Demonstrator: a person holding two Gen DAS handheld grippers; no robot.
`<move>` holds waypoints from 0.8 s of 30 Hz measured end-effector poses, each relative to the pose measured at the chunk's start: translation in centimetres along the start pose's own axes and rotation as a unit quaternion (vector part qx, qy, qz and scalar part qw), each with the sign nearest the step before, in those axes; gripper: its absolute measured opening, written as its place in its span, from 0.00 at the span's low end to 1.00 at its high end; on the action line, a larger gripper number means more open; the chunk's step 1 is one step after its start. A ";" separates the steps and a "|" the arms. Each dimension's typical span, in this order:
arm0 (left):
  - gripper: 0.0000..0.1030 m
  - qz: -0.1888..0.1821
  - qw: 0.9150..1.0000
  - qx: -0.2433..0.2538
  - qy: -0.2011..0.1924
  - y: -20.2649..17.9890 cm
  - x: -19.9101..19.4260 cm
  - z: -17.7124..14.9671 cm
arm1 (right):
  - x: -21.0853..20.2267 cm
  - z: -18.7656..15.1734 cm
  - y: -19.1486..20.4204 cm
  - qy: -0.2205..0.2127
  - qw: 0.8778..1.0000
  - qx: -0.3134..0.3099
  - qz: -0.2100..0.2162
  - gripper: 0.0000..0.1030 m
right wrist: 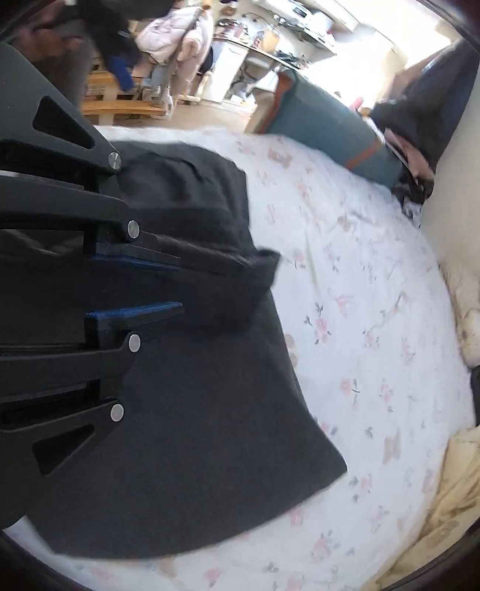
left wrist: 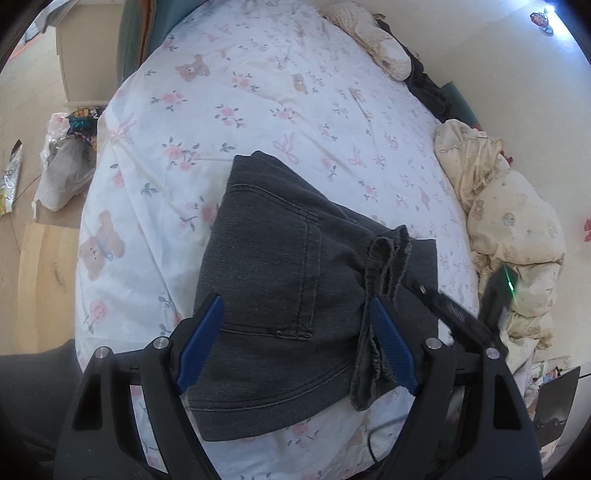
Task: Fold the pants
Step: 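Fold the leg cuff over the pants with the right gripper and release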
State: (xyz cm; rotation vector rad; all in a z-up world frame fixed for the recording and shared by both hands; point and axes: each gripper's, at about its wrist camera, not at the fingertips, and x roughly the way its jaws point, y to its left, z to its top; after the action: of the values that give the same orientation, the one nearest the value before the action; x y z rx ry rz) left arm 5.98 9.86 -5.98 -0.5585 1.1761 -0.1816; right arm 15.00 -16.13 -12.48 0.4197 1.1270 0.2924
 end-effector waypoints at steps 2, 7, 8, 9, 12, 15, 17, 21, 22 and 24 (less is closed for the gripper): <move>0.76 0.034 0.999 0.009 0.005 0.0 0.5 0.1 | 2.5 0.8 0.9 0.022 1.000 -0.008 0.019 0.14; 0.76 0.072 0.997 0.015 0.010 -0.5 1.5 -0.1 | 6.1 1.4 3.1 0.086 0.995 -0.054 -0.014 0.12; 0.76 0.071 0.997 0.015 0.011 -0.7 1.6 -0.2 | 5.5 1.7 2.9 0.086 0.995 -0.046 -0.013 0.12; 0.76 0.069 0.997 0.015 0.012 -1.0 1.7 -0.2 | 3.9 1.6 2.6 0.075 0.996 -0.036 -0.008 0.12; 0.76 0.058 0.998 0.025 0.017 -2.1 2.1 -0.5 | -0.3 -0.2 3.1 0.057 0.997 -0.043 0.024 0.12; 0.76 0.055 0.998 0.039 0.016 -3.1 2.3 -0.6 | -2.1 -3.4 3.3 0.065 0.996 -0.053 0.032 0.12; 0.76 0.060 0.997 0.044 0.015 -3.5 2.5 -0.6 | -1.8 -5.8 2.7 0.076 0.996 -0.038 0.033 0.12; 0.76 0.074 0.996 0.051 0.022 -3.7 3.4 -0.8 | 3.6 -8.9 1.8 0.137 0.990 -0.025 0.010 0.11; 0.76 0.079 0.995 0.052 0.021 -3.6 3.6 -0.8 | 3.7 -8.7 1.9 0.128 0.991 -0.025 0.010 0.08; 0.76 0.086 0.995 0.051 0.020 -3.6 3.7 -0.8 | 2.8 -8.2 2.0 0.128 0.991 -0.016 0.021 0.11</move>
State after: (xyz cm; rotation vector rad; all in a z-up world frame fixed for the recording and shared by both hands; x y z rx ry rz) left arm 7.24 4.96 -7.41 -0.3632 1.2392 -0.1059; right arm 8.61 -11.74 -16.78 0.3849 1.3642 0.4099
